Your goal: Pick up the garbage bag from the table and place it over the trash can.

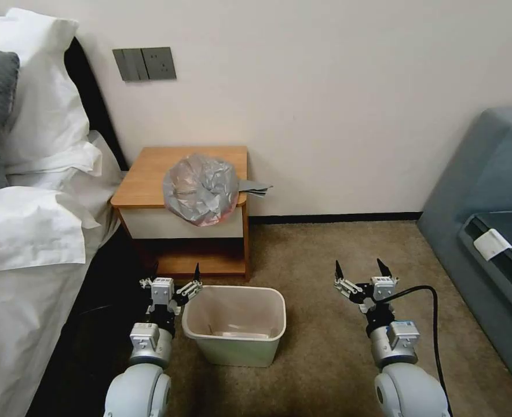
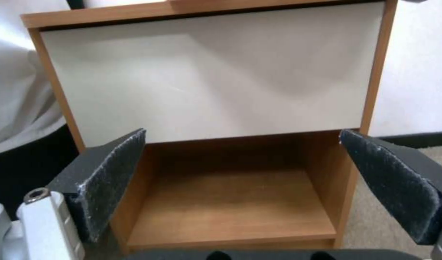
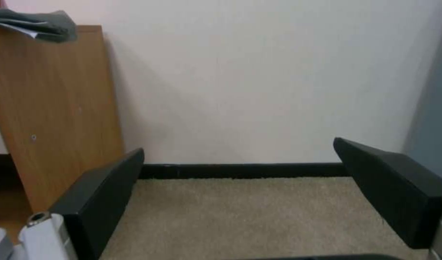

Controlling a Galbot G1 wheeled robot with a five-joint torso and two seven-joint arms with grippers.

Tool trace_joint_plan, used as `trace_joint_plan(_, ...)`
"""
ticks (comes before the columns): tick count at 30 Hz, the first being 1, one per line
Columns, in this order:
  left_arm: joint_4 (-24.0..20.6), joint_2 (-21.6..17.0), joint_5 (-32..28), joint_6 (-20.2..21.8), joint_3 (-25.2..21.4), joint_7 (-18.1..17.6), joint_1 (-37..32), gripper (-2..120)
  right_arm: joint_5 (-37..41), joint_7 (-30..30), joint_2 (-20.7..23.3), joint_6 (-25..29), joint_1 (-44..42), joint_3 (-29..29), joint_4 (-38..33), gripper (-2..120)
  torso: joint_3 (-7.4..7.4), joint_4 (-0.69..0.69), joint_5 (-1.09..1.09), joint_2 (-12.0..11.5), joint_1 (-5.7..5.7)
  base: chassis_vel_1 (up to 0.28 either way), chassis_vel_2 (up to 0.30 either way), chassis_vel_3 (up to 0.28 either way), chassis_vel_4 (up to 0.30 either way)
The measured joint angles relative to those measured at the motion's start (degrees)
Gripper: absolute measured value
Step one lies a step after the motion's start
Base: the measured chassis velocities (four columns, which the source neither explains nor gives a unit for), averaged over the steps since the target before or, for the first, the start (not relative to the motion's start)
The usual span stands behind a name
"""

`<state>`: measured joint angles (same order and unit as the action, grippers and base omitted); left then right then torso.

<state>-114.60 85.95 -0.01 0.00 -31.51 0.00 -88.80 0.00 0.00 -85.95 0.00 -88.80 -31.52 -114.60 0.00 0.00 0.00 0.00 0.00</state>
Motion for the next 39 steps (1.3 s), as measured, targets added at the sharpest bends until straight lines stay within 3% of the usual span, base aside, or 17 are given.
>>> trace_joint_plan(39,-0.31,0.01,-0.12,0.0,-0.18,0.04,-0.17,100,0.01,0.0,0.0,-0.01,-0.09,-0.01,-0.07,100,0.0,-0.01,0.0,0.0,0.0,0.0,0.0,0.0,0.0)
